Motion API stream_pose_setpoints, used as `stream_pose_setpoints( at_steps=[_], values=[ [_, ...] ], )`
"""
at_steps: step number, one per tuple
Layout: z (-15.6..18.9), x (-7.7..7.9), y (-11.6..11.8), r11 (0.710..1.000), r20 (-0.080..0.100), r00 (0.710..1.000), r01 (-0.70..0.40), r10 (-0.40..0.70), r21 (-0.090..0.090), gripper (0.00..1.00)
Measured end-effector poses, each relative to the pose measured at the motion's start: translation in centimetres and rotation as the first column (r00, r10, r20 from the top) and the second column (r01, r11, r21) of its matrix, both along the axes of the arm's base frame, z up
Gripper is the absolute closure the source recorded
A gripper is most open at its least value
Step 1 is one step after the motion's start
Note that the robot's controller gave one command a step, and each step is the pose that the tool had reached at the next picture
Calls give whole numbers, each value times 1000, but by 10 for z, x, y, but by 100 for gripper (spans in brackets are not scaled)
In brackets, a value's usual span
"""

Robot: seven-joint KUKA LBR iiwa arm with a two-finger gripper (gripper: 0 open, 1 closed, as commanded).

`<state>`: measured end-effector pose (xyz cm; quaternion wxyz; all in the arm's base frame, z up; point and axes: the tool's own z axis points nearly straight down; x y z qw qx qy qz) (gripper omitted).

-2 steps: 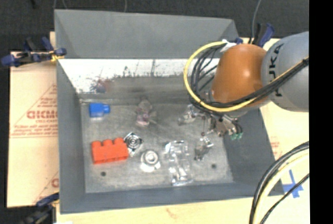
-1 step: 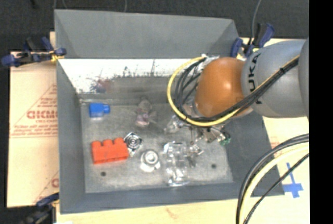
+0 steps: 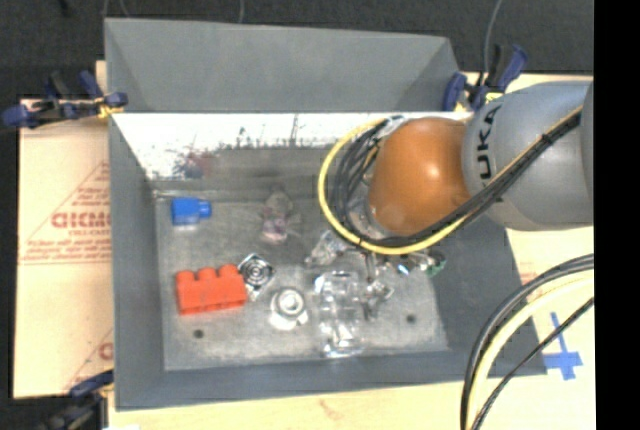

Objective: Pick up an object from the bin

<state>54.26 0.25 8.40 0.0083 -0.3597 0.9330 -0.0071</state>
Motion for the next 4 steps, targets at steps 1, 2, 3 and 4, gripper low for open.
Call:
stream_pose_setpoints(
  at_steps=[1,2,3,4],
  values=[
    [71,-17,31,927,-14,927,-376,376,7,0],
    [2,11,29,781,-9,781,-624,624,2,0],
    [-6,6,63,788,-10,788,-615,615,-11,0],
    [-5,6,64,792,-6,792,-610,610,-7,100]
  ],
)
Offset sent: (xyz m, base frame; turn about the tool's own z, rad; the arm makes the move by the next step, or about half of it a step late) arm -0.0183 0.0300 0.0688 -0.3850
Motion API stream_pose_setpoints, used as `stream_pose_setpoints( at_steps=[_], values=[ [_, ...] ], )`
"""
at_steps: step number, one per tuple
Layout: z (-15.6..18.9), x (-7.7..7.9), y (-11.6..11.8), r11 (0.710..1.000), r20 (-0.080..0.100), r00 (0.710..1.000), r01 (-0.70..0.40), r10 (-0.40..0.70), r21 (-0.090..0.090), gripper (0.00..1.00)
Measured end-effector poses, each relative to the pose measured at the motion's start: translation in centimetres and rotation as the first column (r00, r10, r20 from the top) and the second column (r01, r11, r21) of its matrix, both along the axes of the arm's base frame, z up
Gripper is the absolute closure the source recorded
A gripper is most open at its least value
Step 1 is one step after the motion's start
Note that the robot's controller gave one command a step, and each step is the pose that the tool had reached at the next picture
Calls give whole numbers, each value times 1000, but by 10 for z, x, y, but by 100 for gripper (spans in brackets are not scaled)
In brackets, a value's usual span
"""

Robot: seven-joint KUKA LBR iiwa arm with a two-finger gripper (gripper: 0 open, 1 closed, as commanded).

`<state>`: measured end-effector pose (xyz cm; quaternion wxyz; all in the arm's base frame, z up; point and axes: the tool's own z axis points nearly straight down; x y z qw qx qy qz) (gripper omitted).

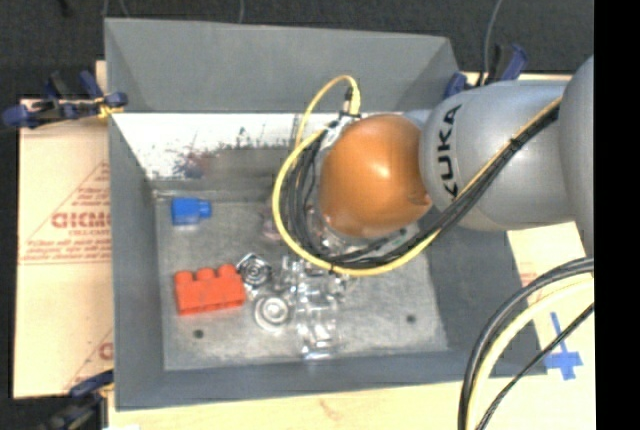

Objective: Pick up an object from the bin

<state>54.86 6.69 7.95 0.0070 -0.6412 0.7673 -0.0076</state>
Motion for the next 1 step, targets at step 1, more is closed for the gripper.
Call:
stream_pose_setpoints(
  at_steps=[1],
  values=[
    [114,1,21,922,-14,922,-386,386,3,100]
  ],
)
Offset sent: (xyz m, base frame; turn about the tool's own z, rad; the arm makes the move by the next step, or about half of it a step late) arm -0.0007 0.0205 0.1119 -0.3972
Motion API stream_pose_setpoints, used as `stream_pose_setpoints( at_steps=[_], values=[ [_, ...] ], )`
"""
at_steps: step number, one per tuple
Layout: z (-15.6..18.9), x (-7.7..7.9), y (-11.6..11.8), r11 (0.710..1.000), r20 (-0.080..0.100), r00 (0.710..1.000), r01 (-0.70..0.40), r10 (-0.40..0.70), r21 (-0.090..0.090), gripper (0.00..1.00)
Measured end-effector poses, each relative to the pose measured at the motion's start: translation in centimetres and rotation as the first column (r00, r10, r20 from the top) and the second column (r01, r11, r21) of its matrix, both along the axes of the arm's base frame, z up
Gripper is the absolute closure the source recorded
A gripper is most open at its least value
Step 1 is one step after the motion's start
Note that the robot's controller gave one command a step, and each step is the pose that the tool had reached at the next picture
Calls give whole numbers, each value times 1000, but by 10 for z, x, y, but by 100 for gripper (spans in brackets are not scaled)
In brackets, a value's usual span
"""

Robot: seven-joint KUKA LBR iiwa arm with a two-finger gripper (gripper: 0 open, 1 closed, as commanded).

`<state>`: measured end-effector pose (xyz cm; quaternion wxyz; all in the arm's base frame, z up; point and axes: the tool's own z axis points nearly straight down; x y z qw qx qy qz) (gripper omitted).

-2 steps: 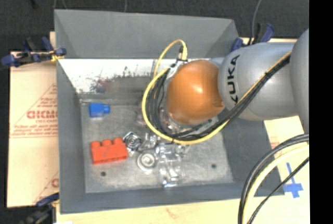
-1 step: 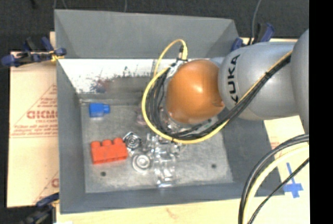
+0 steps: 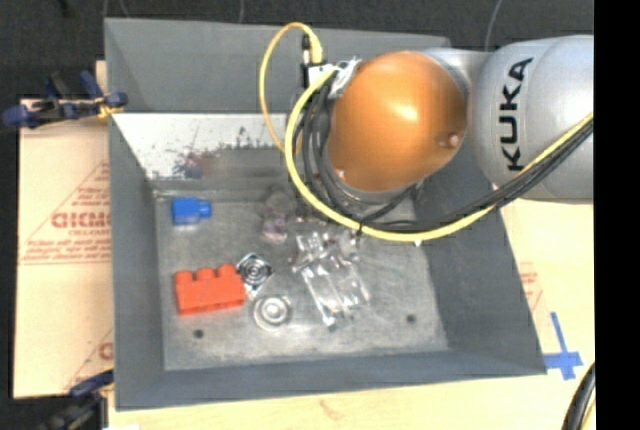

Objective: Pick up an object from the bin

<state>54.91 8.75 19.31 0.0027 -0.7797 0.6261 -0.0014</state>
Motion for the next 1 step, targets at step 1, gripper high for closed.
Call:
stream_pose_setpoints(
  at_steps=[1],
  values=[
    [41,6,-4,1000,-1,1000,-7,7,-1,100]
  ],
)
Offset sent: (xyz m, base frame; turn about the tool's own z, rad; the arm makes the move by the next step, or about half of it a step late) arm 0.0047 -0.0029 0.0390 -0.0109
